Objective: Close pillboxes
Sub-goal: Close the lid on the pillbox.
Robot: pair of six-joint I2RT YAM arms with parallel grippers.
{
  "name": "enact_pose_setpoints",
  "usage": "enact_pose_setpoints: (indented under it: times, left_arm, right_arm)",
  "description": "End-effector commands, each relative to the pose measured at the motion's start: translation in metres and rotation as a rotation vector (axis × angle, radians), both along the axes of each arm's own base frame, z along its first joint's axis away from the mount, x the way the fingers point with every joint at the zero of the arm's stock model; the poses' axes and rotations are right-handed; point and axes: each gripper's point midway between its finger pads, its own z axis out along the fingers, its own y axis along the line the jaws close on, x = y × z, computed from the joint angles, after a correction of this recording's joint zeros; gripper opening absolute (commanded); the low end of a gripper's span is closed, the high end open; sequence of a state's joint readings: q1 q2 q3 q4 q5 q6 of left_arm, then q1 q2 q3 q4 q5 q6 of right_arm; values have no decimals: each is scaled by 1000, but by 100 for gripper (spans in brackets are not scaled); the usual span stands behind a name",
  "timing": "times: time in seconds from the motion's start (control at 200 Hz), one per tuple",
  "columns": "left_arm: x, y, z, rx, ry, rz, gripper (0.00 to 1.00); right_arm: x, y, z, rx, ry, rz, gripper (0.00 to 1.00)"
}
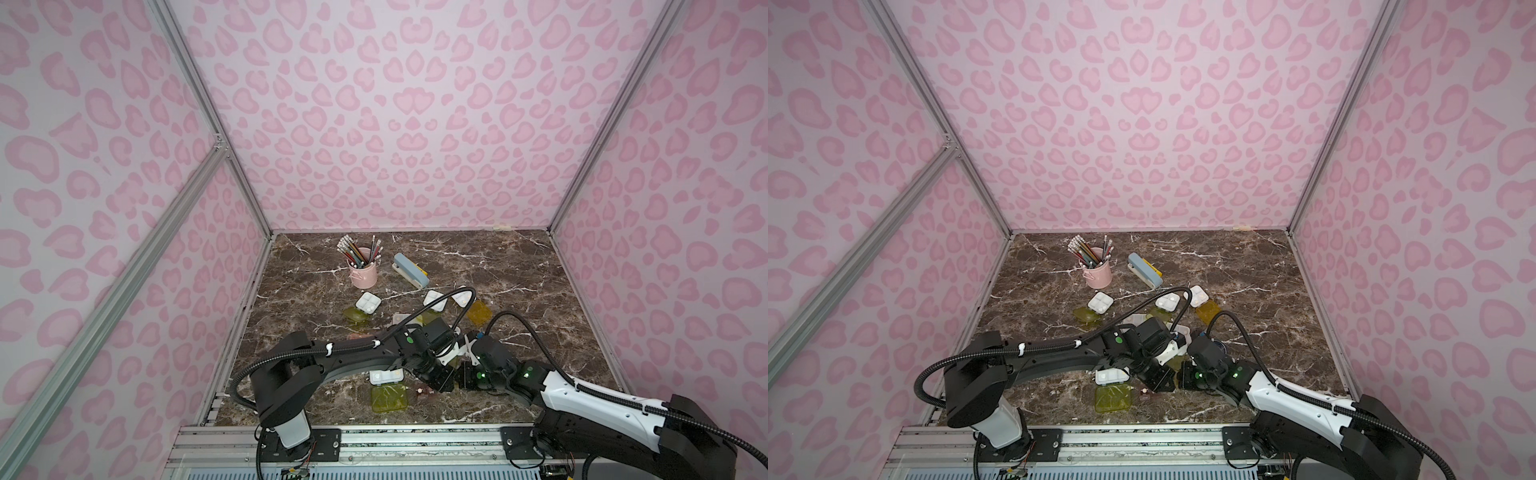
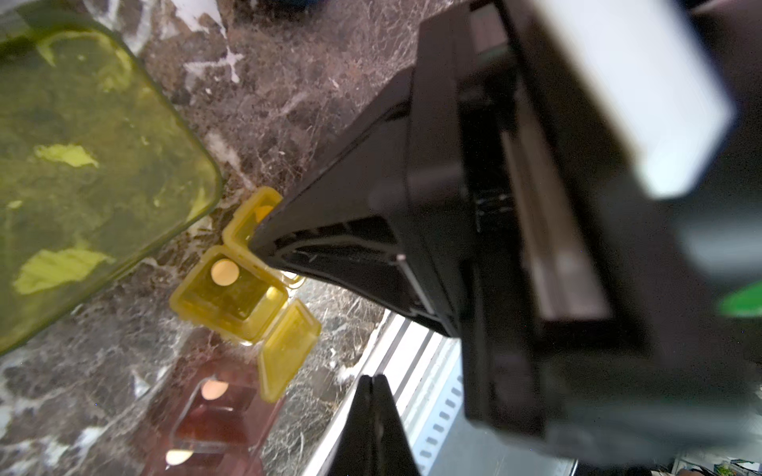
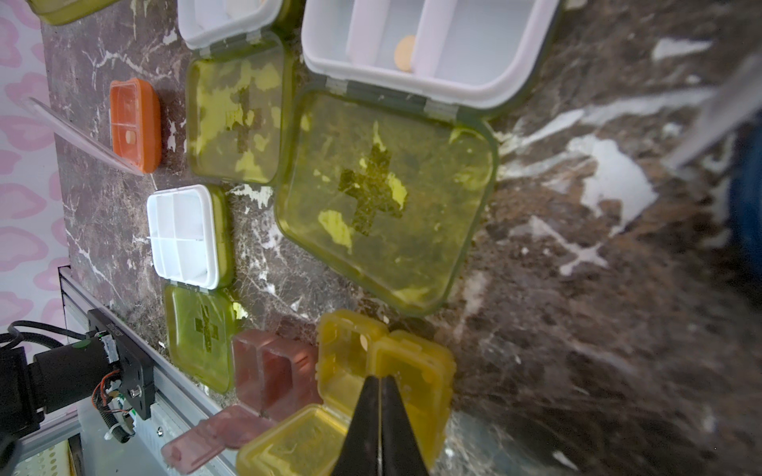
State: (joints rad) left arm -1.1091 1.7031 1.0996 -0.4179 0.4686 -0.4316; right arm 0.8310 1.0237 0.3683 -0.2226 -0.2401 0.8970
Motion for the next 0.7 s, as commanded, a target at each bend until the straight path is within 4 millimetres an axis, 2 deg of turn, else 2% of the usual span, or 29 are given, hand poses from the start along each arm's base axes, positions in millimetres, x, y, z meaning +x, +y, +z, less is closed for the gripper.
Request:
enact_pose_setpoints:
  times: [0.0, 0.695]
  left_arm:
    - [3, -1, -4, 15, -17, -2, 3]
    - [32, 7, -22, 82, -30, 97, 3]
  right_arm:
    - [-4, -7, -7, -35, 18, -2, 8]
    - [-6, -5, -10, -32, 28, 4, 8]
